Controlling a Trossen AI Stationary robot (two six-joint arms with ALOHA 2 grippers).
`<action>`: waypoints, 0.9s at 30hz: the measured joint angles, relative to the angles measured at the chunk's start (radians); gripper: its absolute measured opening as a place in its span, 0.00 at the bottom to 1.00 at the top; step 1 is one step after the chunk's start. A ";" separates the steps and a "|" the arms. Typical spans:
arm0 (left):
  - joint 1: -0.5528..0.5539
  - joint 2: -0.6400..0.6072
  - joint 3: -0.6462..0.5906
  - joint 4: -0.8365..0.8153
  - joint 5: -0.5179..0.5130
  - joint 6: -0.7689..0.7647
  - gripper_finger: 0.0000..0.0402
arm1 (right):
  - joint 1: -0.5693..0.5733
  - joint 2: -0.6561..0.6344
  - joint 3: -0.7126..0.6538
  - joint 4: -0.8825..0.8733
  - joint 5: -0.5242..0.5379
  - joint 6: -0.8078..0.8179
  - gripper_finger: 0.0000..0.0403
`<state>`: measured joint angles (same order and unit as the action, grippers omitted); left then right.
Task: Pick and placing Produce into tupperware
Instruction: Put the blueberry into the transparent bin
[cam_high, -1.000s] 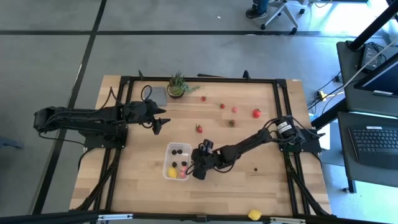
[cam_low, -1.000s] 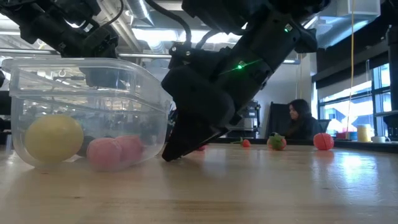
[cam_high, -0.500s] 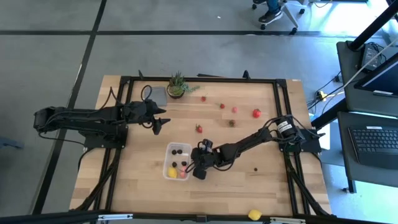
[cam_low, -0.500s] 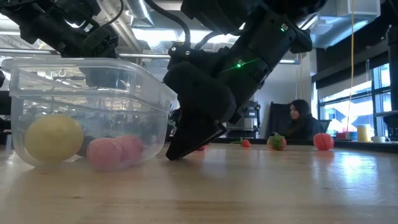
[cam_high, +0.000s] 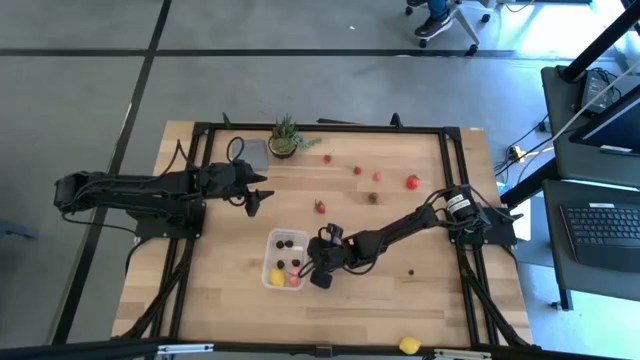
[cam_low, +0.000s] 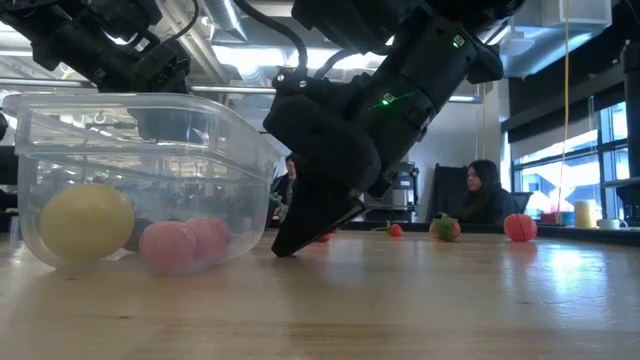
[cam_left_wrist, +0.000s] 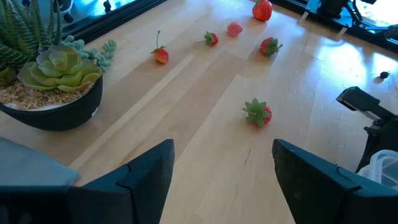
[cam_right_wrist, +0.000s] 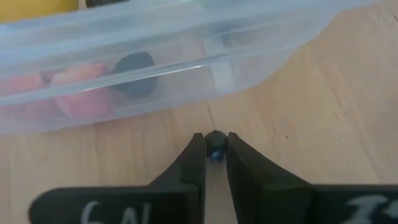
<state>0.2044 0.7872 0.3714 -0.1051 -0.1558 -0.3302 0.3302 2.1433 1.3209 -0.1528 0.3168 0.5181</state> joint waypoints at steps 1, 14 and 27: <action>0.000 0.000 0.000 0.000 0.000 0.000 0.65 | 0.000 0.000 0.000 0.000 0.000 0.001 0.11; 0.000 0.000 0.000 -0.001 0.000 0.000 0.65 | 0.002 -0.094 0.099 -0.260 -0.011 -0.001 0.11; 0.000 0.000 0.000 -0.017 0.000 0.000 0.65 | -0.001 -0.109 0.317 -0.295 0.063 -0.079 0.11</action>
<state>0.2047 0.7868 0.3714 -0.1217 -0.1557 -0.3305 0.3289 2.0338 1.6376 -0.4479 0.3802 0.4389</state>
